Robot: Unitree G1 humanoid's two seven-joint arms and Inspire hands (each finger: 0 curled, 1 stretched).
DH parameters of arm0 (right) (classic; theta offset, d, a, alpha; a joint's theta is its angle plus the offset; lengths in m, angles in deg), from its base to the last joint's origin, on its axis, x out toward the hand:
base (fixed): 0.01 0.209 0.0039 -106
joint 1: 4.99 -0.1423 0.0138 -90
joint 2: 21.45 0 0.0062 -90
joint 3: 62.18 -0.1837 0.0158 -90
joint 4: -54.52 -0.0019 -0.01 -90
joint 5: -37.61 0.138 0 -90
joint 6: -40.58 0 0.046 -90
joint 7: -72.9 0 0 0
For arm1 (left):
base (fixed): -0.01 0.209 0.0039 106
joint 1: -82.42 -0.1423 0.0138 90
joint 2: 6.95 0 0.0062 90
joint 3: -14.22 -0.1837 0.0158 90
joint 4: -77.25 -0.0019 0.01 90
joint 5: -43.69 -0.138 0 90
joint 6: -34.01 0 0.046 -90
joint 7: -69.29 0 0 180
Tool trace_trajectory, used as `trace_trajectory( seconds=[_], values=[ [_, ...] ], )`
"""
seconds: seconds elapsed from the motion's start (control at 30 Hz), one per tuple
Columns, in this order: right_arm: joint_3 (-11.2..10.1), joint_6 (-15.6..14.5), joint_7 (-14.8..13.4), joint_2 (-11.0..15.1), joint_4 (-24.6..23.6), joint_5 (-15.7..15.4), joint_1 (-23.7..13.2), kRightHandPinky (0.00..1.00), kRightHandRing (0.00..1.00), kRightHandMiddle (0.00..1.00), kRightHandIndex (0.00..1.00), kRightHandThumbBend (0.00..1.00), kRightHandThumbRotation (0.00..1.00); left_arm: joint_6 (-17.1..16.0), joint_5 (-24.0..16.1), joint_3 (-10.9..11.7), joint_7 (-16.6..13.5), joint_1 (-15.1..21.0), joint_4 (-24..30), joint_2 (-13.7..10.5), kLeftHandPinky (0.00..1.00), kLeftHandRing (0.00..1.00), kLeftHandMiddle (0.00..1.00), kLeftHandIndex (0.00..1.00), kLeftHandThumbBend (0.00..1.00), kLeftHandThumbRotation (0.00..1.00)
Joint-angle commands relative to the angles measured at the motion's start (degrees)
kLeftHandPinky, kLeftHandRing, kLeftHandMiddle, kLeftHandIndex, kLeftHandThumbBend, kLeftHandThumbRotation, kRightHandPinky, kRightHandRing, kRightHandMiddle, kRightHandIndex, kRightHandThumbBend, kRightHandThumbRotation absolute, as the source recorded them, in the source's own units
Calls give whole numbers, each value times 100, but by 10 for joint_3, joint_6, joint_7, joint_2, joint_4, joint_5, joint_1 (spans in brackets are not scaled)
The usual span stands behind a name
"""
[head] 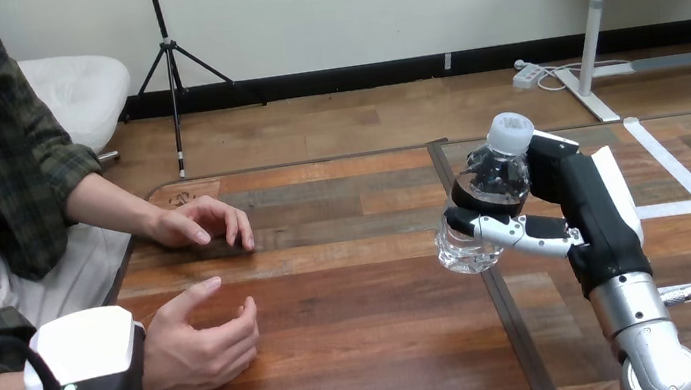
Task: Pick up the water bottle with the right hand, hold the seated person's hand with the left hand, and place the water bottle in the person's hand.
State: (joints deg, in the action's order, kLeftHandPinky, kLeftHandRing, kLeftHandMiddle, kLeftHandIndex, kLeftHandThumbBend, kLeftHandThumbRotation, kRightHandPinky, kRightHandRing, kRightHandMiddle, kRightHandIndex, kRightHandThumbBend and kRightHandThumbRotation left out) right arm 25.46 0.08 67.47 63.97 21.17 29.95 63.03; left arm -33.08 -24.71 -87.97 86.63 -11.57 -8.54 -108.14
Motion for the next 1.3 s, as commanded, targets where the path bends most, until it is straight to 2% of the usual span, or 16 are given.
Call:
trace_trajectory(
  seconds=[0.0,0.07,0.47,0.5,0.57,0.67,0.77,0.97,1.07,1.17,1.27],
  values=[
    [-8,11,-3,8,-27,5,-37,41,45,50,54,71,0,12,-9,-12,39,3,-13,-21,63,65,67,67,76,0],
    [-8,10,-4,8,-27,5,-38,41,45,50,54,71,0,13,-10,-14,49,5,-12,-23,64,67,68,68,76,0],
    [-11,11,5,5,-24,18,-40,41,45,50,54,72,0,3,2,-18,21,3,-22,-26,64,66,68,67,78,0],
    [-9,13,0,8,-24,11,-40,41,45,50,54,72,0,4,0,-20,19,3,-23,-26,64,66,68,67,78,0],
    [-7,15,-7,11,-23,2,-41,41,45,50,54,72,0,7,-4,-22,17,4,-25,-25,64,66,68,67,78,0],
    [-9,10,0,9,-23,10,-41,41,45,50,54,71,0,6,-1,-23,17,5,-27,-25,64,66,68,66,78,0],
    [-8,10,-6,10,-26,3,-41,41,45,50,54,72,0,5,-4,-27,21,8,-30,-27,64,67,68,67,77,0],
    [-11,8,4,7,-26,15,-41,41,45,50,53,72,0,0,3,-26,9,10,-38,-27,64,66,68,67,76,0],
    [-9,9,-2,8,-26,9,-41,42,45,50,53,72,0,-6,10,-23,4,8,-36,-29,64,66,68,67,76,0],
    [-10,10,4,9,-26,13,-41,42,45,50,53,72,0,-4,18,-19,-2,7,-36,-24,64,65,67,67,76,0],
    [-10,12,4,9,-25,12,-41,42,45,50,53,72,0,0,14,-23,4,9,-38,-25,64,66,67,67,76,0]
  ],
)
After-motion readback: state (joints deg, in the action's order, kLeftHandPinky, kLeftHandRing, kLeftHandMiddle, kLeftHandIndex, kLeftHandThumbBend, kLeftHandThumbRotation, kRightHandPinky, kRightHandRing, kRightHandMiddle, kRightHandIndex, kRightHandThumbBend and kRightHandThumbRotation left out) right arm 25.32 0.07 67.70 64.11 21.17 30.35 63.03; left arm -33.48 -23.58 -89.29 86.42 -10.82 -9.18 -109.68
